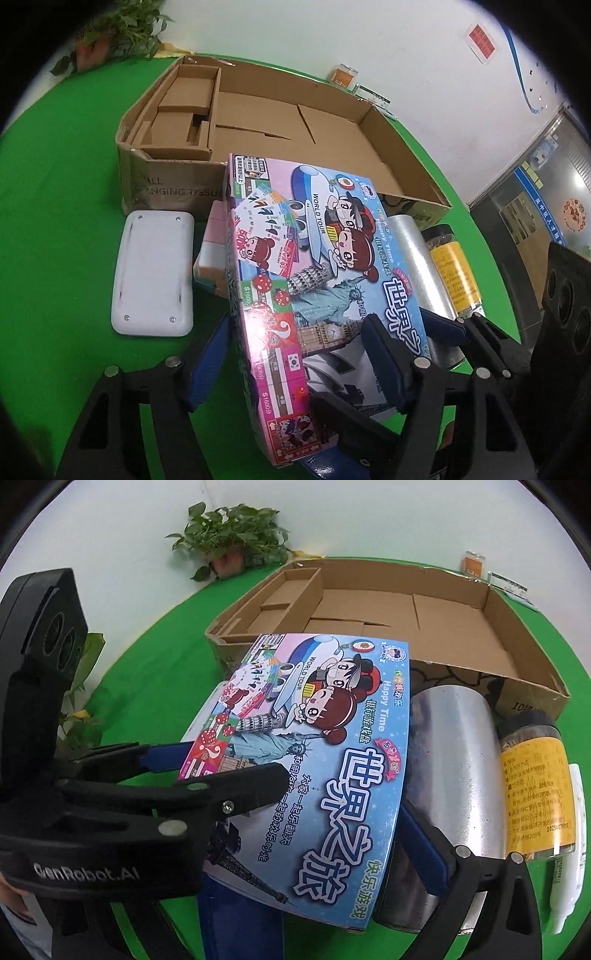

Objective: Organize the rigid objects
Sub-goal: 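Grasp the board game box with the right gripper and lift it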

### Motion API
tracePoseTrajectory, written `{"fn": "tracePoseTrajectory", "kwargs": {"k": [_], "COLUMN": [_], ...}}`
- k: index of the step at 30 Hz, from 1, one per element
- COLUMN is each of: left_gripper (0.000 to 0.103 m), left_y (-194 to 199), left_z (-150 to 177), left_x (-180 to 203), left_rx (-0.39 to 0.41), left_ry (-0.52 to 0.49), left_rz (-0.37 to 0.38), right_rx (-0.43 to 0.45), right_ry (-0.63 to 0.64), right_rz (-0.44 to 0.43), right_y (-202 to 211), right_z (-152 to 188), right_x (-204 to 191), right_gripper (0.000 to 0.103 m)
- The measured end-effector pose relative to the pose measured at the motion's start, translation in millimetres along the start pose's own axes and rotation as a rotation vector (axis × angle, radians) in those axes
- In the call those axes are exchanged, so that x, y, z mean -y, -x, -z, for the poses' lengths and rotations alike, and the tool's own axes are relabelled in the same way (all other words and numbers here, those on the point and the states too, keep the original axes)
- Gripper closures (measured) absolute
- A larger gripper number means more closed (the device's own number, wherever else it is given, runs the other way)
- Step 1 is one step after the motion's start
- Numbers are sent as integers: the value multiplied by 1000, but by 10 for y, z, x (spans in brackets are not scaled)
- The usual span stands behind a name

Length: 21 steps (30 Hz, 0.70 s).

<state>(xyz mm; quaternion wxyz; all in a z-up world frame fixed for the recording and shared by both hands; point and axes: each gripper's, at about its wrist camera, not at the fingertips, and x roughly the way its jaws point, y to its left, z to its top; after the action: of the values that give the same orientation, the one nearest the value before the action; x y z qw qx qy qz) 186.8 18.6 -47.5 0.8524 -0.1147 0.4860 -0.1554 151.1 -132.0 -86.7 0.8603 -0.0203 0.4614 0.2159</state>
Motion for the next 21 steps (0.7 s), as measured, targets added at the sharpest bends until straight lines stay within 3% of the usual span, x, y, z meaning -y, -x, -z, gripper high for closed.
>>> {"fn": "tracePoseTrajectory", "kwargs": {"k": [5, 11, 15, 21], "left_gripper": [37, 38, 40, 40], "left_y": [70, 349, 534, 804], "left_z": [56, 163, 154, 5], "left_x": [35, 213, 382, 548], "left_rx": [49, 165, 241, 327], "left_ry": [-20, -44, -89, -122], "left_rz": [-21, -87, -142, -149], "right_rx": [55, 160, 223, 318], "right_ry": [-28, 2, 12, 15], "right_rz": [18, 63, 76, 89], "right_y": [78, 335, 538, 880], "right_z": [80, 151, 114, -40], "right_x": [-40, -161, -213, -215], "right_gripper": [2, 8, 9, 13]}}
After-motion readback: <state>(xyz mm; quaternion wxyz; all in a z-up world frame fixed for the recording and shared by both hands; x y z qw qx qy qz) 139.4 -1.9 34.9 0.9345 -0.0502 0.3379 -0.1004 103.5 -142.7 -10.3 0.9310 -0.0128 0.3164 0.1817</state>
